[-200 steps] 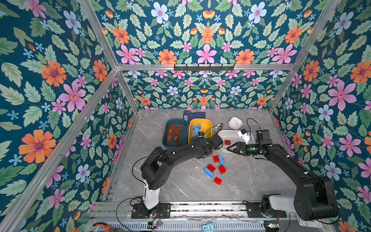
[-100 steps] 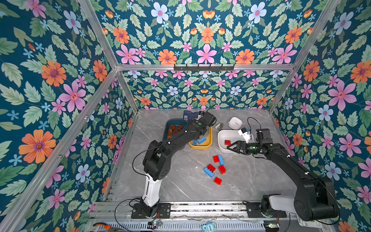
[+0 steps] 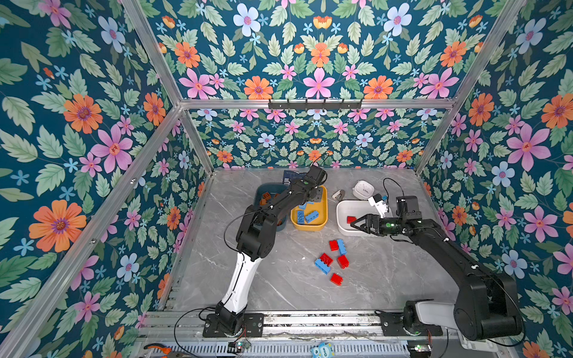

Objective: Sort the legos into containers by color
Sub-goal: Place the lego in the container.

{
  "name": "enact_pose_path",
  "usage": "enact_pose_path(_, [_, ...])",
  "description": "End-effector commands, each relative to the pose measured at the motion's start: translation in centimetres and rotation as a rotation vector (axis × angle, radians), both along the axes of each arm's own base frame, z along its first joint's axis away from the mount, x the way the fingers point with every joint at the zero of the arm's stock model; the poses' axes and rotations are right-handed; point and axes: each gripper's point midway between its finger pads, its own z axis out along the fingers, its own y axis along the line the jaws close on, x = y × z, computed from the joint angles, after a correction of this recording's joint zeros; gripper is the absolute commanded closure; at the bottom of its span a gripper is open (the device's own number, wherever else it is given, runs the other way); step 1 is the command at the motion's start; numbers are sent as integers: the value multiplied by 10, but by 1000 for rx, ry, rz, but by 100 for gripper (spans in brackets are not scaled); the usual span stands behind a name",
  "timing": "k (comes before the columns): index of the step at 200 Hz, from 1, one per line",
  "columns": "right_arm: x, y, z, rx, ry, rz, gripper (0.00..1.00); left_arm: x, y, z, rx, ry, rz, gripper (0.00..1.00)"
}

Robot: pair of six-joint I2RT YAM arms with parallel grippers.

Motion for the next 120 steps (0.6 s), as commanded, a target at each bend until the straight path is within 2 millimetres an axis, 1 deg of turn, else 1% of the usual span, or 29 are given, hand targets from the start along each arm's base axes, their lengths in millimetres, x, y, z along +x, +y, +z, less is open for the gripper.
enact_pose_path(1, [2,0,2,-5,-9,4,1,-2,-2,-2,-25,28,-25,56])
enact_pose_path(12, [2,0,1,-8,-7,5,1,-5,-1,-1,-28,41,-29,48])
enact_pose_path(34, [2,0,2,-7,-9,5,1,-12,-1,12,-45,54,-43,33])
enact_pose_path(50, [2,0,2,-6,-6,5,1,-22,-1,23,-74,70,-51,29])
enact_pose_path(61, [2,0,2,-4,-4,4,1,-32,-2,32,-100,83,-60,27])
enact_pose_path(67, [2,0,2,-5,-4,4,1,-40,-3,35,-107,90,-66,27])
enact_pose_path(72, [2,0,3,-5,-7,5,1,-45,-3,42,-117,84,-69,27])
enact_pose_path(87, [1,0,3,-5,-4,5,1,-69,-5,47,-128,96,-81,26])
enact_pose_path(94, [1,0,3,-4,-3,5,1,-82,-5,44,-126,113,-86,26])
enact_pose_path(106, [1,0,2,-4,1,6,1,-103,-5,46,-144,128,-82,26])
enact_pose_path(120, [0,0,1,-5,5,8,1,-130,-7,41,-161,153,-80,26])
